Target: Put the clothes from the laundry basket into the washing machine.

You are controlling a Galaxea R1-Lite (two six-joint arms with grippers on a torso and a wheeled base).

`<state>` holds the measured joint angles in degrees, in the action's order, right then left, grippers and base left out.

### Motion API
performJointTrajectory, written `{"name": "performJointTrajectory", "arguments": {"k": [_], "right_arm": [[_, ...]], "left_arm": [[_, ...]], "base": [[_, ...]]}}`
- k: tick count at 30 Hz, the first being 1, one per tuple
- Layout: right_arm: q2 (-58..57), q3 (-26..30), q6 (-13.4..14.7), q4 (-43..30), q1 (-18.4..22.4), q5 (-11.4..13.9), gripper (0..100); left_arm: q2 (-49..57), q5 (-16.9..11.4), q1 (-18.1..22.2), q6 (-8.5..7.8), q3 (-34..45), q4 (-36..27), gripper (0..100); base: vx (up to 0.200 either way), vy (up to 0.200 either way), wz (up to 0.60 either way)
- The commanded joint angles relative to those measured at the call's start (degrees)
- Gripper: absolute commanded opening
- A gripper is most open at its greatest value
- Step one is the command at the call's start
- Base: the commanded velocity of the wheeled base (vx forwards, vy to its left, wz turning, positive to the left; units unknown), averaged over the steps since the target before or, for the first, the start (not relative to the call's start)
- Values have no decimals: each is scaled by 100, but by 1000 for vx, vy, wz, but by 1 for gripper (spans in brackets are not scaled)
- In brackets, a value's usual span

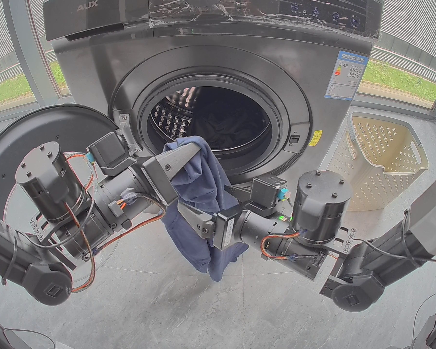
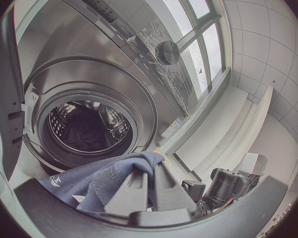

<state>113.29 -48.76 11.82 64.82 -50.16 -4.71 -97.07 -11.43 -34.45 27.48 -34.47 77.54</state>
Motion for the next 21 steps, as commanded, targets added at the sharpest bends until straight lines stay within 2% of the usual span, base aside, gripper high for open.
{"name": "performJointTrajectory", "arguments": {"k": [1,7,8,21], "right_arm": [[299,-230,-31,13,59,-4,100],[361,-432,-31,110,121,-22,100],[352,-441,-40,145,121,-22,0],[-378,-54,-49,180,200,-30,0]], "left_arm": [[-5,1,0,3,2,6,0],[4,1,0,3,2,6,0],[-5,1,0,3,2,6,0],[-40,1,9,3,29,-2,0]], "base": [[0,0,0],[0,0,0],[0,0,0],[0,0,0]]}}
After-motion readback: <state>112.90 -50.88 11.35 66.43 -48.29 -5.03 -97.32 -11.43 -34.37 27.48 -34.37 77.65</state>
